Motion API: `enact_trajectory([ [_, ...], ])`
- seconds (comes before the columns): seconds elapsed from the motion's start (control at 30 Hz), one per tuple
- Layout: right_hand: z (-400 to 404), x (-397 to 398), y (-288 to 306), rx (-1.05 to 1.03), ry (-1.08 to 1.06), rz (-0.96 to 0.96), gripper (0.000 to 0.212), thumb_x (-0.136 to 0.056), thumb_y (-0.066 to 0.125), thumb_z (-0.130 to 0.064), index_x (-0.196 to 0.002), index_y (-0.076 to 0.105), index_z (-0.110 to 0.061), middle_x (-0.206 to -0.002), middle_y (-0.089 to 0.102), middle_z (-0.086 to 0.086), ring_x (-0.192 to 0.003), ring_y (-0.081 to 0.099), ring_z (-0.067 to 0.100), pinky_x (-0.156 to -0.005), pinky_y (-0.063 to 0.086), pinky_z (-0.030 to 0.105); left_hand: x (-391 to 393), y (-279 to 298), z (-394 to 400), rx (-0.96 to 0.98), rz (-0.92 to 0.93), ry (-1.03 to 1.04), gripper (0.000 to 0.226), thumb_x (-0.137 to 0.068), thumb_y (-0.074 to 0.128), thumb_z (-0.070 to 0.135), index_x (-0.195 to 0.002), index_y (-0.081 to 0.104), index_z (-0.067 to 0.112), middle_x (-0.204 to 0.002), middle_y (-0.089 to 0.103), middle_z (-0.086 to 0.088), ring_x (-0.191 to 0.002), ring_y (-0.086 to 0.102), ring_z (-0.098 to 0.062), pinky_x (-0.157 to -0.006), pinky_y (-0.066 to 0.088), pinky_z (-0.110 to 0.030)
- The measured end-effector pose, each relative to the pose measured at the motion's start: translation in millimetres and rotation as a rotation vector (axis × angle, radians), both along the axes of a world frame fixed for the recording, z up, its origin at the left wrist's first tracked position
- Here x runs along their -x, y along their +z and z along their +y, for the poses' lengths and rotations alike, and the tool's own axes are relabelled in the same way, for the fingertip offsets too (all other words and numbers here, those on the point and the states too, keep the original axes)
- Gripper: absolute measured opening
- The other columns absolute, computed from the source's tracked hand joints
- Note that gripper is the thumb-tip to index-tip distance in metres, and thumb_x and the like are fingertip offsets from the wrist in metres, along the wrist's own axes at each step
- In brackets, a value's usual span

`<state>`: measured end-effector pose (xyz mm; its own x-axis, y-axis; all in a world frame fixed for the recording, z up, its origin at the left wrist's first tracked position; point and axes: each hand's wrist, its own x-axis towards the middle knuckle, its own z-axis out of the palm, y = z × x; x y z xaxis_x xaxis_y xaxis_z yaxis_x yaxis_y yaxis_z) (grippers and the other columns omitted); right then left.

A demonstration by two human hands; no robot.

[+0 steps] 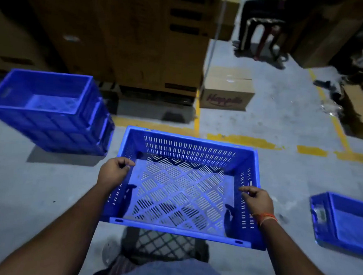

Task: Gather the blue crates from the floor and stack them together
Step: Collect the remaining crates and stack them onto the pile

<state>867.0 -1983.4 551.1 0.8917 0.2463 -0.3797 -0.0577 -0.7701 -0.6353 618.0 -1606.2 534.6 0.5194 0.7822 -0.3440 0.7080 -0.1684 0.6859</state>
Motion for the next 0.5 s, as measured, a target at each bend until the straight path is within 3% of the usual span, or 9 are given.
enact_trajectory([
  [0.1, 76.0, 23.3, 3.4, -0.014, 0.11, -0.02, 0.022, -0.081, 0.067, -0.015, -0.081, 0.073, -0.037, -0.087, 0.073, 0.001, -0.083, 0.066, 0.019, -0.077, 0.048, 0.028, 58.6, 4.5, 46.1, -0.023, -0.011, 0.107, 0.018, -0.089, 0.064, 0.015, -0.083, 0.073, 0.029, -0.081, 0.075, -0.004, -0.07, 0.066, -0.029, -0.059, 0.043, -0.027],
  [0.23, 182.6, 66.5, 6.1, -0.048, 0.214, -0.036, 0.019, -0.081, 0.067, -0.014, -0.087, 0.075, -0.031, -0.088, 0.073, -0.002, -0.085, 0.066, 0.016, -0.077, 0.046, 0.025, 143.5, 15.7, 115.8, -0.058, -0.007, 0.231, 0.016, -0.088, 0.066, 0.015, -0.085, 0.074, 0.027, -0.073, 0.072, 0.001, -0.056, 0.058, -0.016, -0.057, 0.042, -0.024],
  [0.3, 233.0, 92.1, 7.5, -0.068, 0.258, -0.038, 0.018, -0.081, 0.067, -0.014, -0.088, 0.077, -0.028, -0.089, 0.074, -0.003, -0.084, 0.067, 0.016, -0.076, 0.047, 0.025, 183.8, 26.8, 148.3, -0.085, -0.014, 0.282, 0.018, -0.087, 0.066, 0.015, -0.083, 0.073, 0.03, -0.078, 0.074, 0.002, -0.059, 0.059, -0.014, -0.058, 0.043, -0.022],
  [0.5, 369.6, 153.6, 11.7, -0.106, 0.405, -0.028, 0.018, -0.081, 0.067, -0.012, -0.089, 0.077, -0.024, -0.087, 0.075, -0.002, -0.081, 0.067, 0.014, -0.073, 0.044, 0.023, 282.3, 54.8, 238.2, -0.137, 0.037, 0.429, 0.018, -0.084, 0.066, 0.019, -0.075, 0.071, 0.034, -0.076, 0.074, -0.003, -0.059, 0.063, -0.025, -0.059, 0.046, -0.028],
])
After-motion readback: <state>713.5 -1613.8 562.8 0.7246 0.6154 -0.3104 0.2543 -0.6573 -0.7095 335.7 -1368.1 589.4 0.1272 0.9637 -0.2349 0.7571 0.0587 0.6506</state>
